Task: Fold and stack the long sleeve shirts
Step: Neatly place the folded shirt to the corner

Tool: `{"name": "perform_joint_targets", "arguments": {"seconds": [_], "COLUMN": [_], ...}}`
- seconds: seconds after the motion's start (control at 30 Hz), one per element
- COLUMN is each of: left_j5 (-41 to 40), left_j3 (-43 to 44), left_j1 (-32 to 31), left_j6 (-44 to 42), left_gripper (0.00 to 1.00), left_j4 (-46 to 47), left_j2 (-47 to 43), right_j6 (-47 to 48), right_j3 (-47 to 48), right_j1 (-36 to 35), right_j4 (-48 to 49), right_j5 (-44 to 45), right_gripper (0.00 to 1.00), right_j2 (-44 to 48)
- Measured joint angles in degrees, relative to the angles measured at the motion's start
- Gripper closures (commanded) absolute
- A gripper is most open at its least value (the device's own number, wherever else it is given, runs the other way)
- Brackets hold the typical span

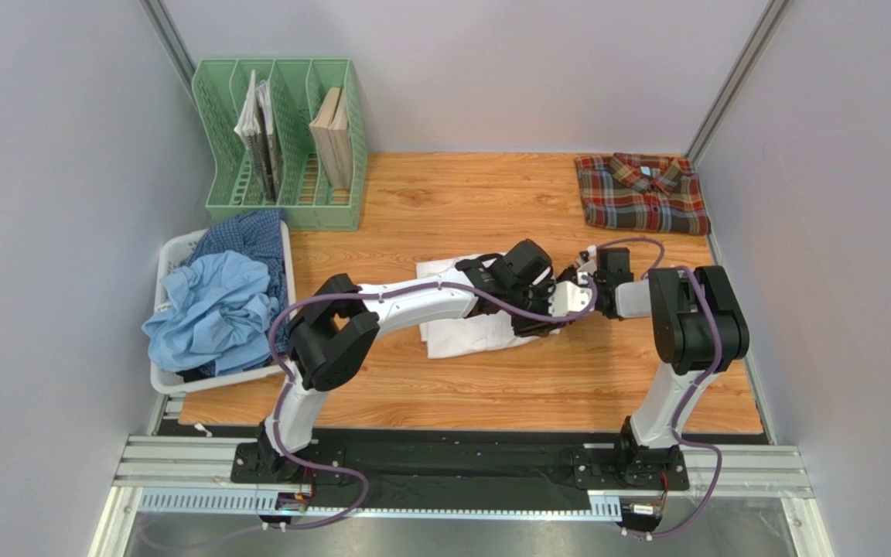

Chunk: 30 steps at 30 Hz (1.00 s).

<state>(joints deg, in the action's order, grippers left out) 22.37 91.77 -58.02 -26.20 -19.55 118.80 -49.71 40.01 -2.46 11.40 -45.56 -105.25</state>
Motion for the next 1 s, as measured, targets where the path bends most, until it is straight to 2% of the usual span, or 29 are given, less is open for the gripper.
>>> {"name": "perform_joint_targets", "arguments": {"seconds": [0.03,0.1,0.13,0.27,0.37,0.47,0.73,0.83,1.0], "left_j5": [0.22,1.68,2.82,4.63,4.13,3.21,2.58,2.43,2.03], "left_j3": [-0.07,-1.31,-3.02,-9.2,-13.7,-17.35,-28.96,-32.5,-35.82], "left_j1": [0.5,2.6,3.72,12.39,19.15,22.18,22.38,22.38,22.36], "left_j6": [0.46,2.47,3.96,6.34,7.17,7.5,7.93,8.11,8.07], "left_gripper": [0.33,0.24,0.08,0.02,0.01,0.01,0.01,0.01,0.01], "left_j4": [-0.66,-2.91,-4.48,-8.7,-12.04,-14.71,-20.31,-20.7,-21.46], "left_j2": [-0.57,-3.02,-5.64,-14.73,-21.92,-26.93,-38.38,-42.75,-46.66], "right_j6": [1.25,5.11,7.15,16.2,24.33,32.28,49.7,55.15,62.93], "right_j3": [2.03,7.19,10.78,24.41,34.67,46.97,77.33,84.85,91.1], "right_j1": [-0.07,-0.11,-0.11,-0.09,-0.09,0.11,1.95,2.82,4.24], "right_j4": [-3.06,-9.11,-12.87,-22.84,-29.03,-35.54,-51.52,-55.74,-58.75], "right_j5": [1.18,3.89,5.57,11.65,16.48,20.13,28.28,31.21,35.54], "right_gripper": [1.0,1.0,1.0,1.0,1.0,1.0,1.0,1.0,1.0], "right_j2": [0.0,0.0,0.0,0.0,-0.79,-5.84,-23.91,-26.91,-27.15]}}
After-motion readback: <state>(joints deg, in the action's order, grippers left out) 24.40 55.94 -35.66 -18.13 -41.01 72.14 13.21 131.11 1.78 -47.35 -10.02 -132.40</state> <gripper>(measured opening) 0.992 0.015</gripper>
